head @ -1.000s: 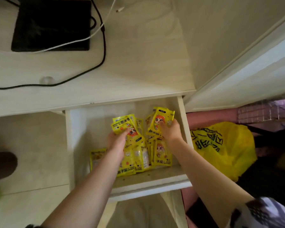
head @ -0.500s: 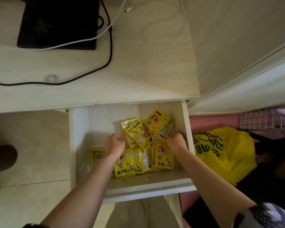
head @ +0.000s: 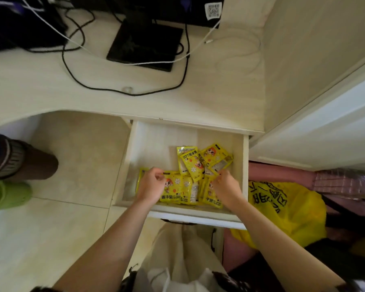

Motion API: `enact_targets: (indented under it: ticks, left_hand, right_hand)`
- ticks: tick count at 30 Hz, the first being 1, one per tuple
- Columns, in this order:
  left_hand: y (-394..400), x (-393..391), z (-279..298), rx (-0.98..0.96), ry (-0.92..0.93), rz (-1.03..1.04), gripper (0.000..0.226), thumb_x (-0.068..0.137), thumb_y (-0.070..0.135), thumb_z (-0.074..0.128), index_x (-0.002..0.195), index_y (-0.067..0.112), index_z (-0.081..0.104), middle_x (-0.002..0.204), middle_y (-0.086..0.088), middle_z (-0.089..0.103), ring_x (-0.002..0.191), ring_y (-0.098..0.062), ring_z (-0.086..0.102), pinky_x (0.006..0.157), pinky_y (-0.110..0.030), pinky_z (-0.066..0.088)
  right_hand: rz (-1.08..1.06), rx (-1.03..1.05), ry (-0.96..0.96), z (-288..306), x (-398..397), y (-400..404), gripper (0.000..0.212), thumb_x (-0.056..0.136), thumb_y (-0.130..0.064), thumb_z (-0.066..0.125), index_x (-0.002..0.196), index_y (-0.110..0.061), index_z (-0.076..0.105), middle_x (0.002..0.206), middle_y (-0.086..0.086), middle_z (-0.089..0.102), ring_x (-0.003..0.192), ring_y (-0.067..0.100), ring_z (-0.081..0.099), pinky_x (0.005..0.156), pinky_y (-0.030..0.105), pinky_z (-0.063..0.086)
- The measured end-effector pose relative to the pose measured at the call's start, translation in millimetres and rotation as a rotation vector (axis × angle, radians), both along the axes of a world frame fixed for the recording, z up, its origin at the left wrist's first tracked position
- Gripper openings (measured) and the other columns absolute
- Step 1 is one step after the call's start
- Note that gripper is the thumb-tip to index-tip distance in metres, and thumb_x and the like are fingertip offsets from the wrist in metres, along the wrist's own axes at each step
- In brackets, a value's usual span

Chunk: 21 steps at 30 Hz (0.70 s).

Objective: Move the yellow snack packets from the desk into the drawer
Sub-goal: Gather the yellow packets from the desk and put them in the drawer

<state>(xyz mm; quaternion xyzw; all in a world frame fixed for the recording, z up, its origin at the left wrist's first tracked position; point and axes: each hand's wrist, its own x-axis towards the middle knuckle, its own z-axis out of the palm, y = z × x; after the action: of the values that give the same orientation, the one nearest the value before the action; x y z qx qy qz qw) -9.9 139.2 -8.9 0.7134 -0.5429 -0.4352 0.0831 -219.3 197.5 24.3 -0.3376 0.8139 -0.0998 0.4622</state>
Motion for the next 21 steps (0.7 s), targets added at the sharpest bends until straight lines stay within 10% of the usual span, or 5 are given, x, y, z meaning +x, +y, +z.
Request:
enact_targets:
  ticks: [21]
  left_hand:
    - [175,153,77,-0.211,-0.324,0.356,0.030,0.094,0.022,0.046,0.123,0.020,0.055,0.102,-0.001,0.064,0.100,-0.017,0.057,0.078,-0.034,0.052]
  right_hand:
    - [1.030,-0.310,0.155,42,188,27,0.038,0.096,-0.020,0.043,0.132,-0.012,0.042,0.130,0.008,0.051,0.120,0.031,0.049,0.093,0.039,0.043]
